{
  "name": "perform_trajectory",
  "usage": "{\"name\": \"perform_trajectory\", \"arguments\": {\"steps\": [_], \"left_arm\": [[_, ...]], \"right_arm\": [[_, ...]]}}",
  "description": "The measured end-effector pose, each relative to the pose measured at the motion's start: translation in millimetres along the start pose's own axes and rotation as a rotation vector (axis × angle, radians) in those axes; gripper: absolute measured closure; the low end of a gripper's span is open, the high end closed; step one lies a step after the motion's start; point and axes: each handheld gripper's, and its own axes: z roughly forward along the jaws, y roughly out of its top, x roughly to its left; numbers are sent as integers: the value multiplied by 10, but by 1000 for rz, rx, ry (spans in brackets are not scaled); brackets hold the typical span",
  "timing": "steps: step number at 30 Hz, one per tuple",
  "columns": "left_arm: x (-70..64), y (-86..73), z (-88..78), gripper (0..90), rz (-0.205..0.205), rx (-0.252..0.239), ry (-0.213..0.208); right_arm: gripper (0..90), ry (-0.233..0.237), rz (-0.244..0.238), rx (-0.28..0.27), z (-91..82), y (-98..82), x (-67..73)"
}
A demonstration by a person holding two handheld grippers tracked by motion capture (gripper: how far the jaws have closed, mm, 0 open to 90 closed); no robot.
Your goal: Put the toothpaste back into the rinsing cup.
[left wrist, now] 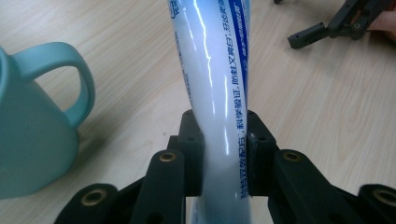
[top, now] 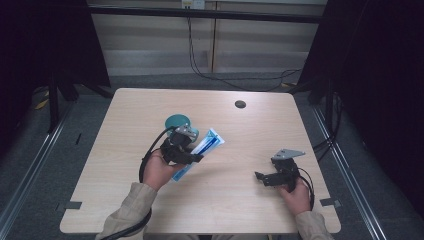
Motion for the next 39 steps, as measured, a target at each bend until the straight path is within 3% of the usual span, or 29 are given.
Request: {"name": "perform_trajectory", "arguments": {"steps": [7,21,28,39], "left_arm": [[80,-21,-90,736,-35,-40,10],[169,-41,-203,737,-67,-96,54],[213,-48,-288,737,-64,-124,104],[291,-76,-378,736,-93,-173,161]], "right_arm": [[104,0,2,2,-1,0,2],[104,0,1,0,0,0,0],[104,0,0,0,0,0,0],[104,0,0,0,0,0,0]]}}
